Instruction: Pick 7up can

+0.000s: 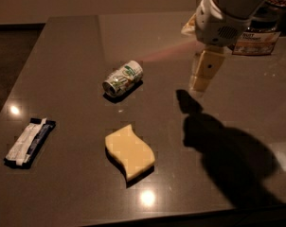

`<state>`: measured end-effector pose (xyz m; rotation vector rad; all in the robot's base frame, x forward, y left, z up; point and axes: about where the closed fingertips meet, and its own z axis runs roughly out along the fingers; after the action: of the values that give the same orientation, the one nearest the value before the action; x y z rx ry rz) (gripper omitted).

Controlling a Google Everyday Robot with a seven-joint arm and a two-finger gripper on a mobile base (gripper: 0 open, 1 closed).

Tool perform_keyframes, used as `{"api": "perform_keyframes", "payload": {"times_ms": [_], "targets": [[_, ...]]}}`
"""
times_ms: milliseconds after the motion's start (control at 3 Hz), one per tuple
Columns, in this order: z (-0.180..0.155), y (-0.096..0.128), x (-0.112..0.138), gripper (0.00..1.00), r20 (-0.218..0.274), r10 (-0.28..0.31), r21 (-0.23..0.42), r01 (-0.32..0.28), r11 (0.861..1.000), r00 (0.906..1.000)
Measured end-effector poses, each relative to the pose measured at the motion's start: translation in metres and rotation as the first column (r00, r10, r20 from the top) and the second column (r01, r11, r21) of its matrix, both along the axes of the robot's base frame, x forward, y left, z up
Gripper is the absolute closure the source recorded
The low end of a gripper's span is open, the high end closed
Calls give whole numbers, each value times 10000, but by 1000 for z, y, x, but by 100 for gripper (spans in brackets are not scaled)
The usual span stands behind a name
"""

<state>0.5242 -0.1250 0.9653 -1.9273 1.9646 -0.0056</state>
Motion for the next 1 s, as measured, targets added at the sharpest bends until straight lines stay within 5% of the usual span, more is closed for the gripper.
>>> {"api": "perform_keyframes", "payload": {"times_ms": [333, 667, 1000], "targets": [[-8, 41, 31, 0, 201, 1041, 125, -1043, 9945, 9944], [-15, 81, 58, 0, 334, 2025, 132, -2030, 9791, 9787], [-41, 122, 78, 0, 75, 3245, -185, -3243, 9458, 9458]]}}
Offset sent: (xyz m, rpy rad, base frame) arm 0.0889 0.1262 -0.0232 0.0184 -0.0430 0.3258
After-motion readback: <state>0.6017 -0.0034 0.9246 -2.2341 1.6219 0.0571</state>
